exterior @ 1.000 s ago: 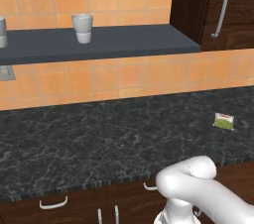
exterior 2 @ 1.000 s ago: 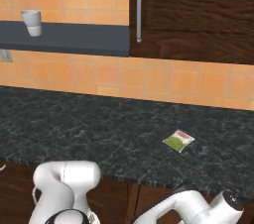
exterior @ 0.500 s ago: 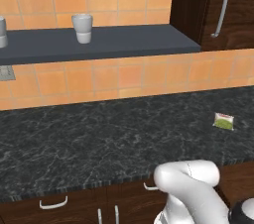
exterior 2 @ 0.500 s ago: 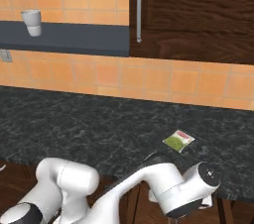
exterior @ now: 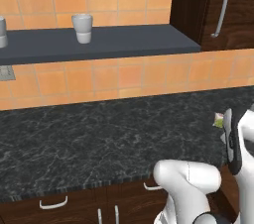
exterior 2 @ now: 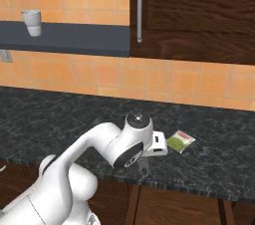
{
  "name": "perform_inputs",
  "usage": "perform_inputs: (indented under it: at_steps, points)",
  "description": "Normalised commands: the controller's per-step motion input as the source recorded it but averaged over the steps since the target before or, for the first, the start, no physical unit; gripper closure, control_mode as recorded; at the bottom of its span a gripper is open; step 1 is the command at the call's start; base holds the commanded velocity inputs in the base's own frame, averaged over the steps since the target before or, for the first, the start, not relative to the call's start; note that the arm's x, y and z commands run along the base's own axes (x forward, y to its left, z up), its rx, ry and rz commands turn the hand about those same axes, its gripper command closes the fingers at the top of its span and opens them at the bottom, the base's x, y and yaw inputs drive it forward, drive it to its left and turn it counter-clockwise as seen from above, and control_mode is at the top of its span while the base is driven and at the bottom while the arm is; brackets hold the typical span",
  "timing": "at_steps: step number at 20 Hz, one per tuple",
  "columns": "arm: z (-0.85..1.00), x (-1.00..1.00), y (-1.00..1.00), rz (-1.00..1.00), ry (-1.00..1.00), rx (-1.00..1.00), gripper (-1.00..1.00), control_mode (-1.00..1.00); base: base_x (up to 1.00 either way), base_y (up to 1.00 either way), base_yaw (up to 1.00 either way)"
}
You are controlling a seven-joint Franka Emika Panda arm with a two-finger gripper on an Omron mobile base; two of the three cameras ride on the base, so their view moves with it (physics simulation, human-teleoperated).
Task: Pick the peeler from the drawer and place it on the counter.
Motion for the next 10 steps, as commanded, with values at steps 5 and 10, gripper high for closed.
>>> perform_inputs:
  at_steps: [5,10]
  points:
    - [-0.08,0.70,0.96,0.00,0.27,-0.43,1.00,-1.00,0.00,0.00,0.00]
    - [-0.56,0.70,0.41,0.01,0.18,-0.11,1.00,-1.00,0.00,0.00,0.00]
